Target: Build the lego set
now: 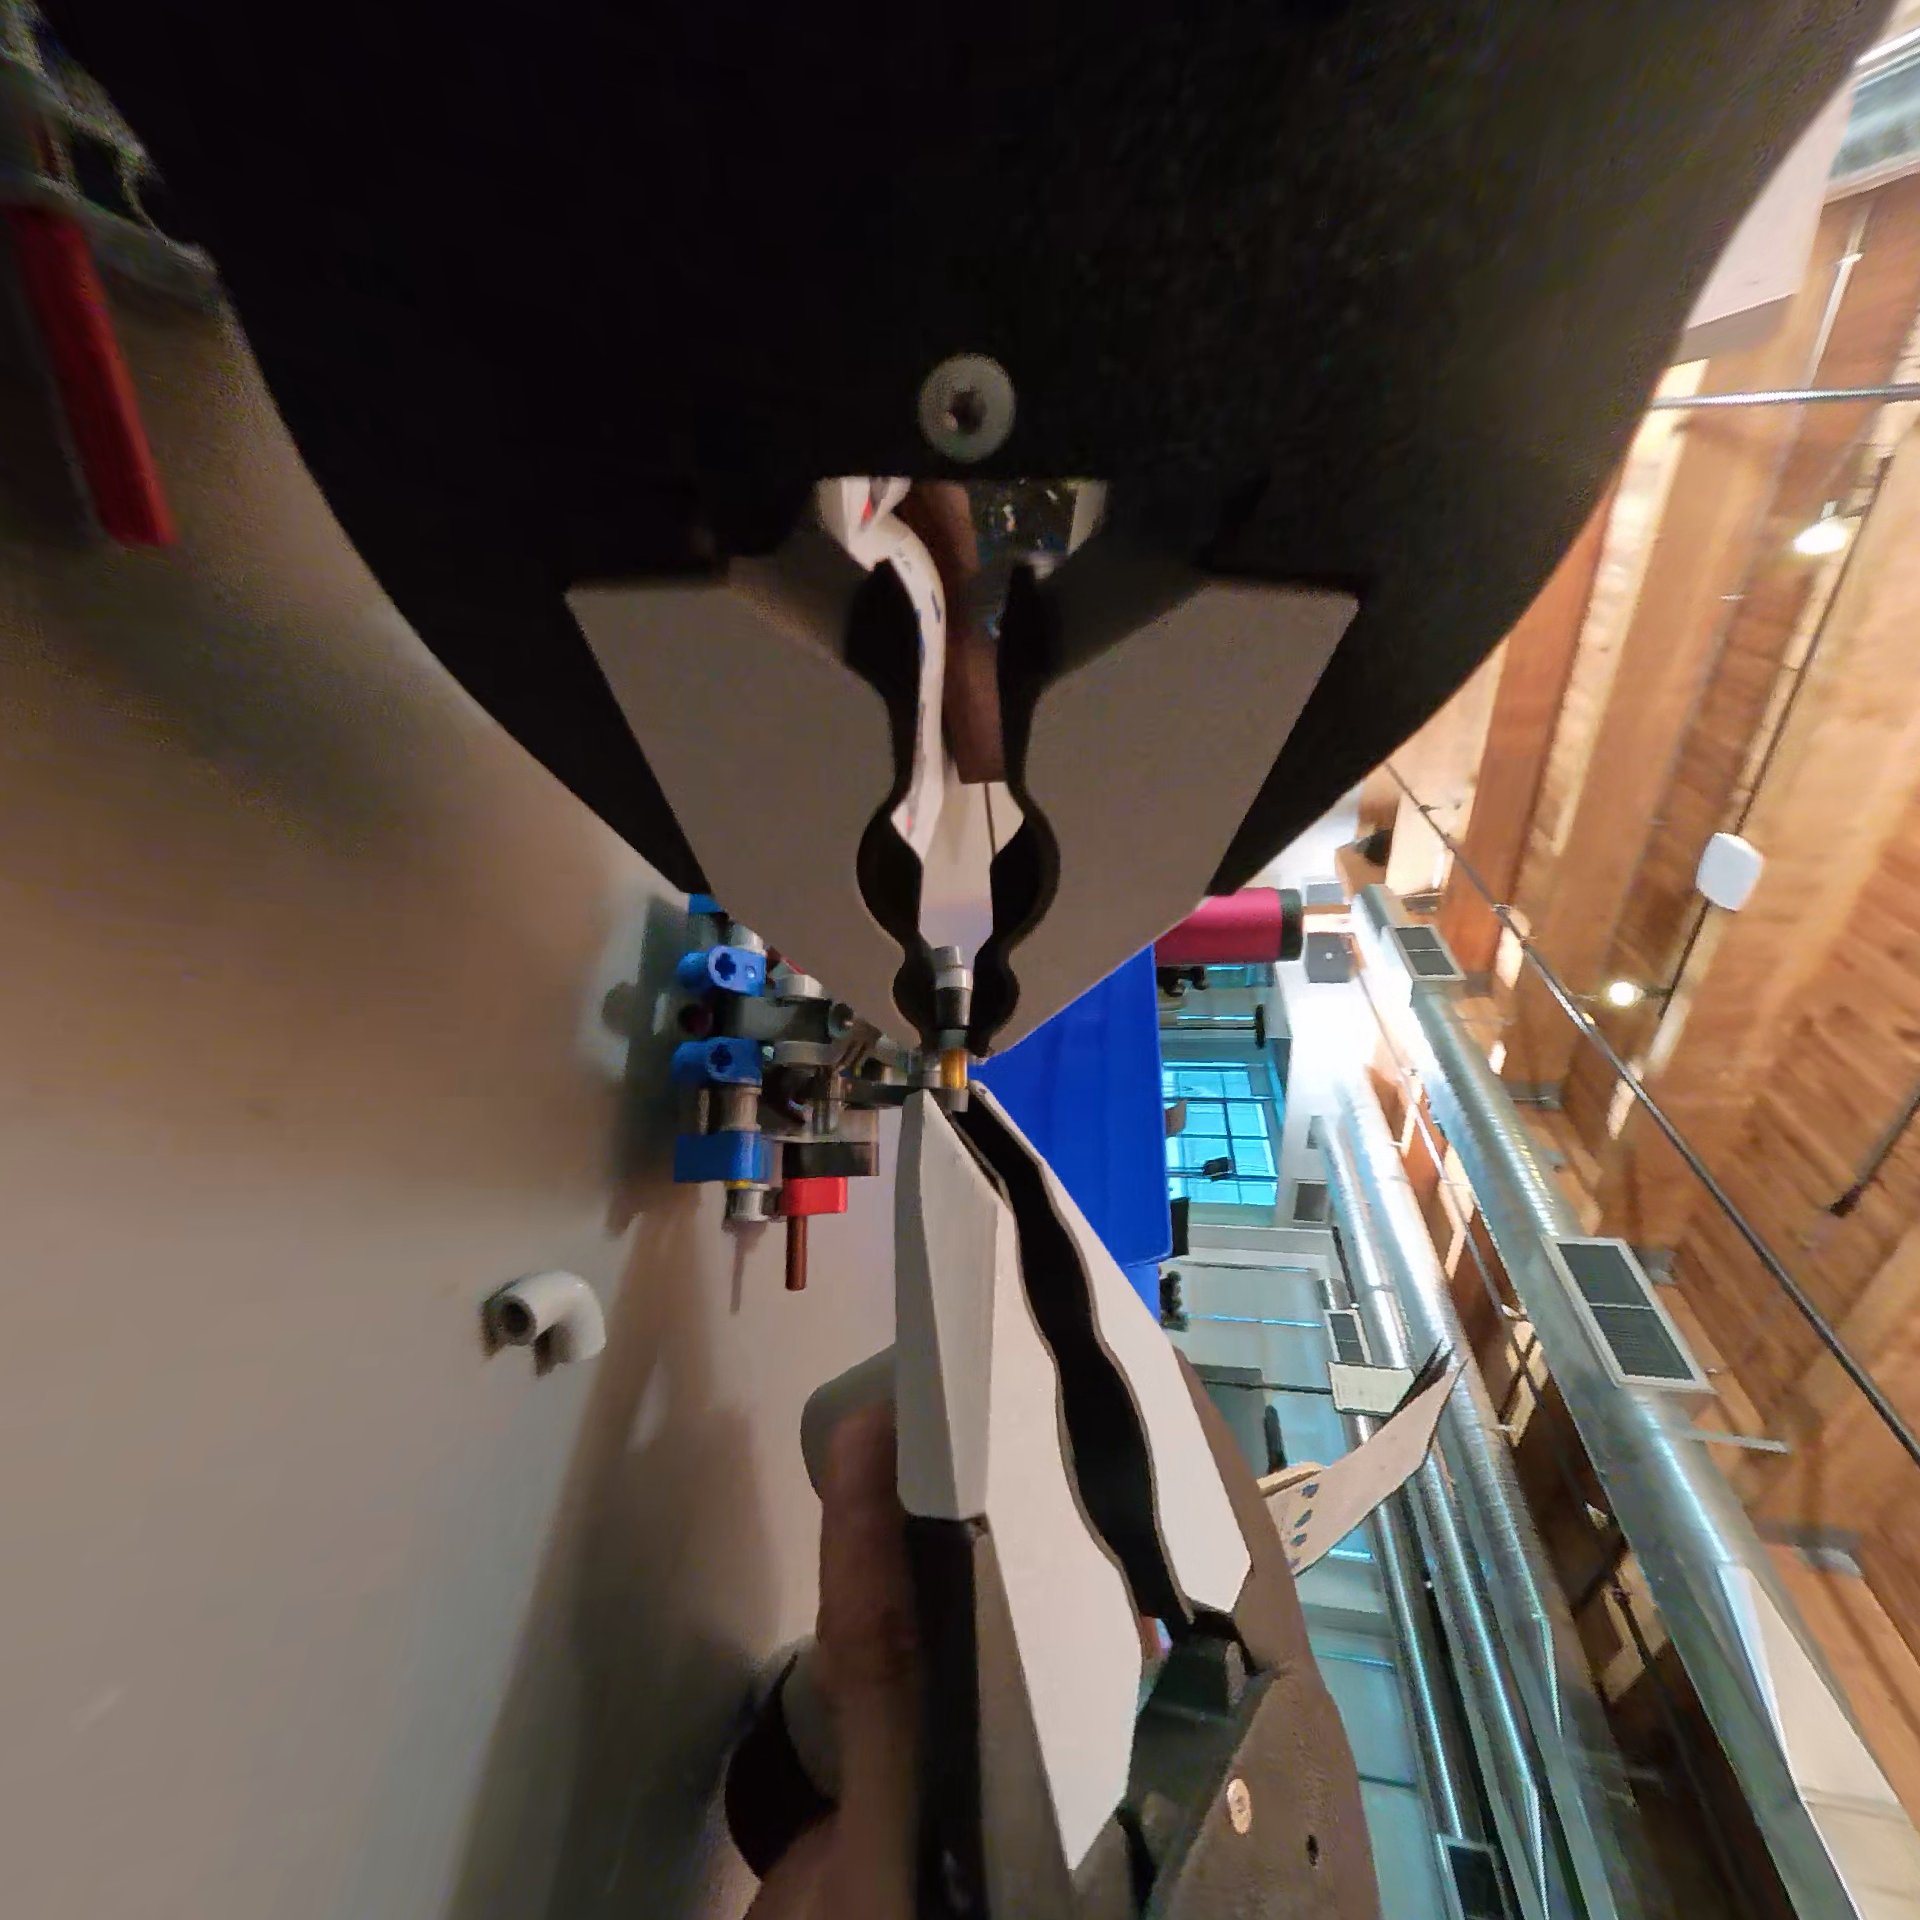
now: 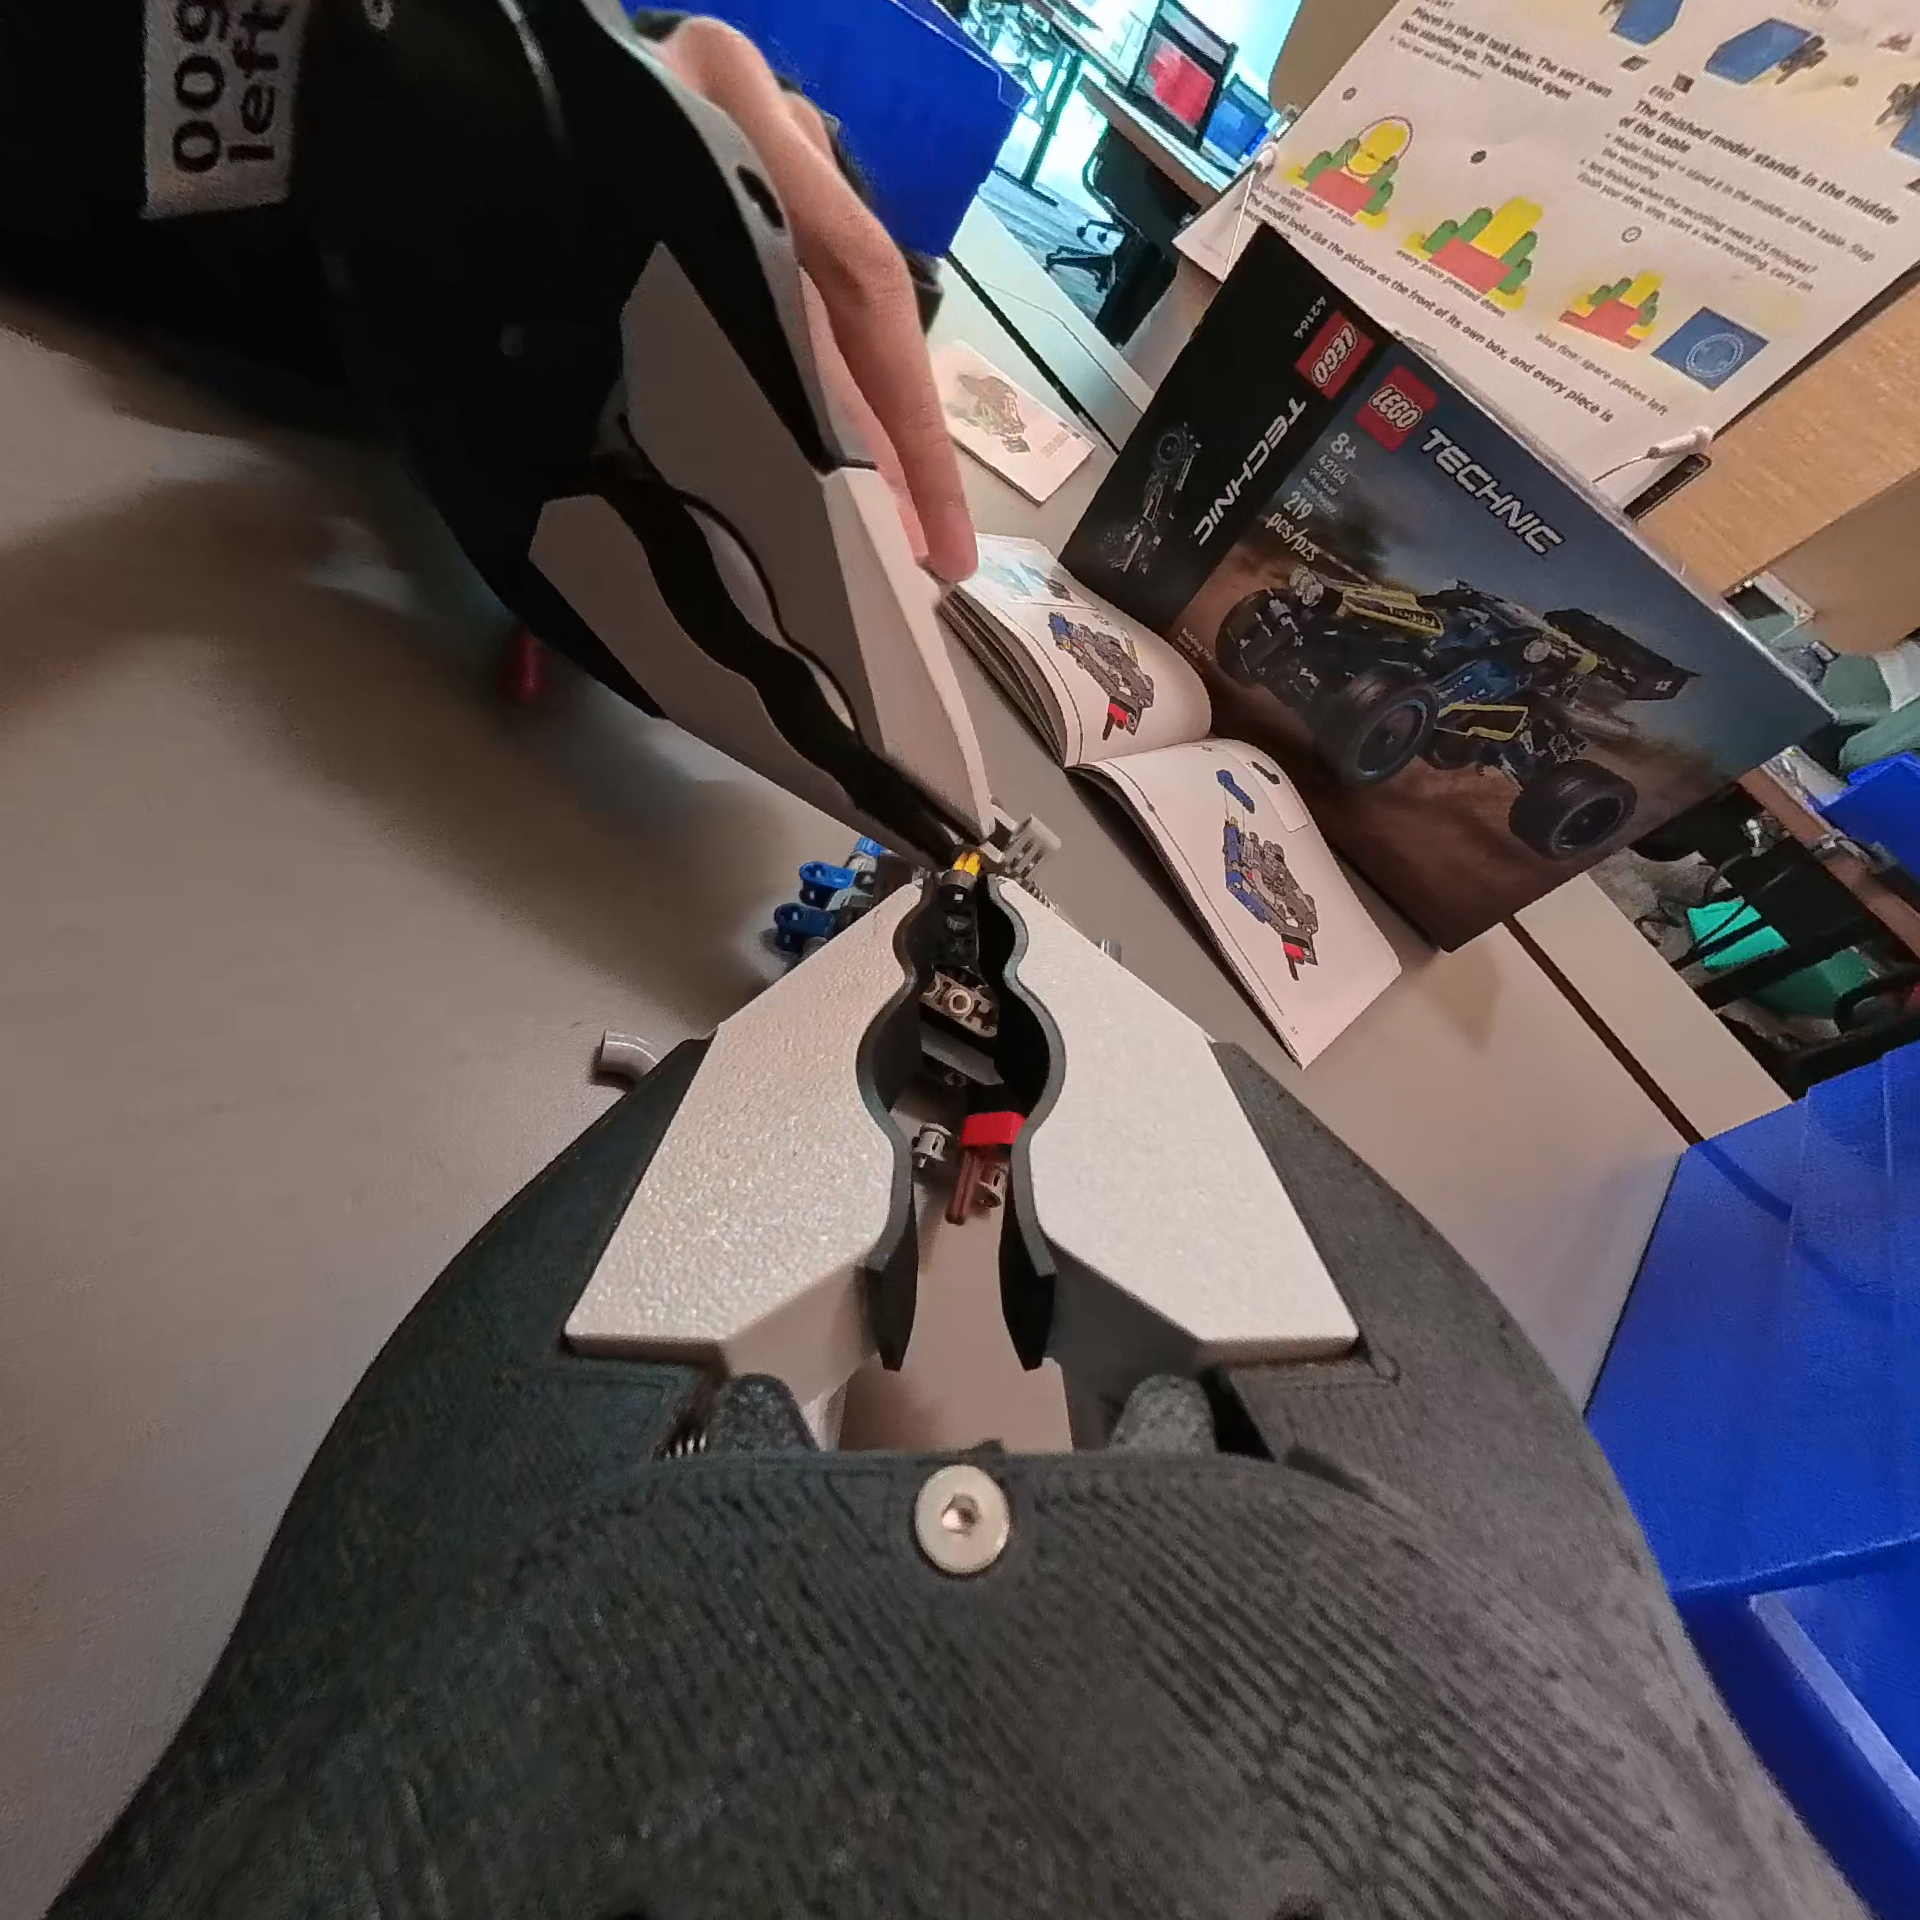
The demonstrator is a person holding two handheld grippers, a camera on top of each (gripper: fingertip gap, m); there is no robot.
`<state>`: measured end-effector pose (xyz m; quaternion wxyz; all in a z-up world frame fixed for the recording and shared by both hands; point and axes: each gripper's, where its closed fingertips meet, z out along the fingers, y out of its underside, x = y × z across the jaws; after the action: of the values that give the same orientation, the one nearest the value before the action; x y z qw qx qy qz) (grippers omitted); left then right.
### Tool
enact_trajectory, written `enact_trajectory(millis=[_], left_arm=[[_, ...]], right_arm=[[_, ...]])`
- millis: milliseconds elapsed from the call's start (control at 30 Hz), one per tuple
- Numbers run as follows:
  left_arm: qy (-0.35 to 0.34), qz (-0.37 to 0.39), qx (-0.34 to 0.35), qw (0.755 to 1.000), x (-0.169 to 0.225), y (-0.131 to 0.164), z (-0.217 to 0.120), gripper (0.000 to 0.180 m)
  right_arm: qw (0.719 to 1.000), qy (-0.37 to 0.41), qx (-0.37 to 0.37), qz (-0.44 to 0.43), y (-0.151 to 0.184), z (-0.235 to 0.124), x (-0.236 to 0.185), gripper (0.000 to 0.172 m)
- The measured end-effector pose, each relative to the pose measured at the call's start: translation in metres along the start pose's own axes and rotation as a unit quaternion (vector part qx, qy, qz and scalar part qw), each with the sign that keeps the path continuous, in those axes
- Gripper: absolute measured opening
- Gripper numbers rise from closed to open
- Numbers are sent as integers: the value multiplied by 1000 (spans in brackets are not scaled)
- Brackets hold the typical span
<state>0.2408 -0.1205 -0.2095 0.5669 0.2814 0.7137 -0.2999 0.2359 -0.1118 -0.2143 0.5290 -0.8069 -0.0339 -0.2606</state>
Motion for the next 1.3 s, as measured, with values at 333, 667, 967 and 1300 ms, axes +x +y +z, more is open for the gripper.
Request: enact_trajectory(millis=[333,667,967,1300], left_arm=[[11,13,-57,998,2,-1,1,0],[51,-238,-24,970,-3,11,-3,3],[270,-631,91,722,2,-4,5,37],[443,-650,156,597,12,-35,-2,30]], right_arm=[[1000,27,-11,-8,1,3,3,4],[999,37,-13,-27,5,-2,4,4],[998,-52,40,-17,-4,-17,-11,4],[992,-100,67,-24,-9,-26,-24,4]])
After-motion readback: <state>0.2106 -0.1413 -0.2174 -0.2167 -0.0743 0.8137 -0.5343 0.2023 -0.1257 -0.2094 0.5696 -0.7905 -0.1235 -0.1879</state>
